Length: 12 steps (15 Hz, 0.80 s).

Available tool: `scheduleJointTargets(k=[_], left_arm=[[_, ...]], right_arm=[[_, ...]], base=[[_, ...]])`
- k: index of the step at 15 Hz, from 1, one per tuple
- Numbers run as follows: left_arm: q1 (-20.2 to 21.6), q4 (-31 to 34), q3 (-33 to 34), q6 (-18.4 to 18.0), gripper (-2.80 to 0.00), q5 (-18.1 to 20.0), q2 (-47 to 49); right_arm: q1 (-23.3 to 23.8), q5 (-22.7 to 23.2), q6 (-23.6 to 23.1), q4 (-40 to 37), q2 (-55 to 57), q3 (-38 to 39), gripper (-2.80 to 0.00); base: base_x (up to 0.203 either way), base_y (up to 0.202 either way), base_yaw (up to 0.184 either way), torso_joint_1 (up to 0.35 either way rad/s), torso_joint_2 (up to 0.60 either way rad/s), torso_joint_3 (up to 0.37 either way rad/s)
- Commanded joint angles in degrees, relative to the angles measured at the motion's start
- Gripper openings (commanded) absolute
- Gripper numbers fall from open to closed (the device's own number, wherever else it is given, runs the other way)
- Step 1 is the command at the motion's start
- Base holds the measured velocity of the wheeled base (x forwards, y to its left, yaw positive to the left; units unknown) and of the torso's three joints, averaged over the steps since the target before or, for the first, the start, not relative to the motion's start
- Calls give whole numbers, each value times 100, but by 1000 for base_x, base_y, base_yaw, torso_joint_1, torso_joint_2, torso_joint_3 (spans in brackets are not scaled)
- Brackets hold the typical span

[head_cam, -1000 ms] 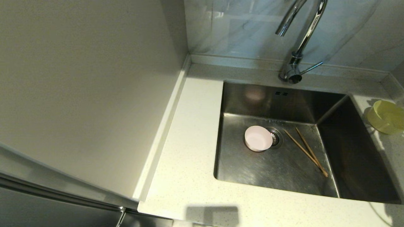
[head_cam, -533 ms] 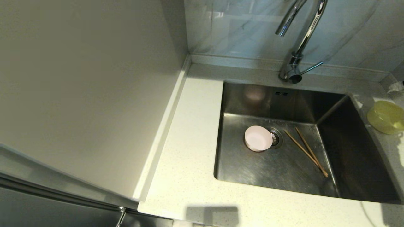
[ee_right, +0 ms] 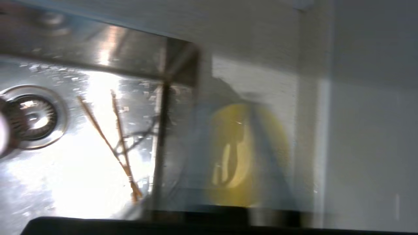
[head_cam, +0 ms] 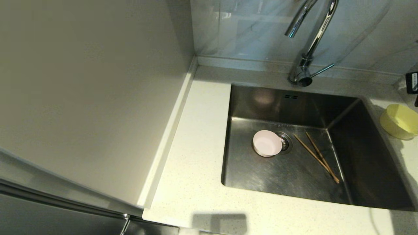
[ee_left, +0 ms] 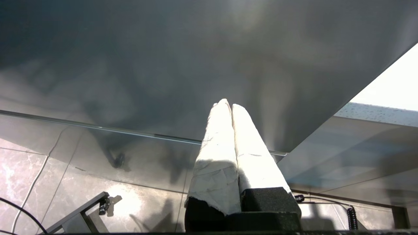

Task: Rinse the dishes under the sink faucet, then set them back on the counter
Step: Put a bowl back to the table from the sink

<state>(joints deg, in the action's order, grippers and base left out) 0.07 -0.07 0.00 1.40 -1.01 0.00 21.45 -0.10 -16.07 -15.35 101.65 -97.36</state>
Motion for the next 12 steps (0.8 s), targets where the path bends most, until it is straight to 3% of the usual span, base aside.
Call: scheduleJointTargets(k=[1, 6, 9, 12], left_arm=[[1, -1, 0, 1, -280, -4, -18], [1, -1, 0, 1, -280, -4, -18], [1, -1, 0, 1, -280, -4, -18], [1, -1, 0, 1, -280, -4, -18]], right_arm=[[-276, -5, -28, -5, -60, 90, -280], [-916, -7, -3, -104, -263, 588, -280], [-1264, 35, 21, -845, -343, 701, -280], [-1635, 75, 290, -987, -86, 718, -280]], base=[[0, 0, 0, 0, 0, 0], [0, 0, 0, 0, 0, 0], [0, 0, 0, 0, 0, 0], [0, 0, 0, 0, 0, 0]])
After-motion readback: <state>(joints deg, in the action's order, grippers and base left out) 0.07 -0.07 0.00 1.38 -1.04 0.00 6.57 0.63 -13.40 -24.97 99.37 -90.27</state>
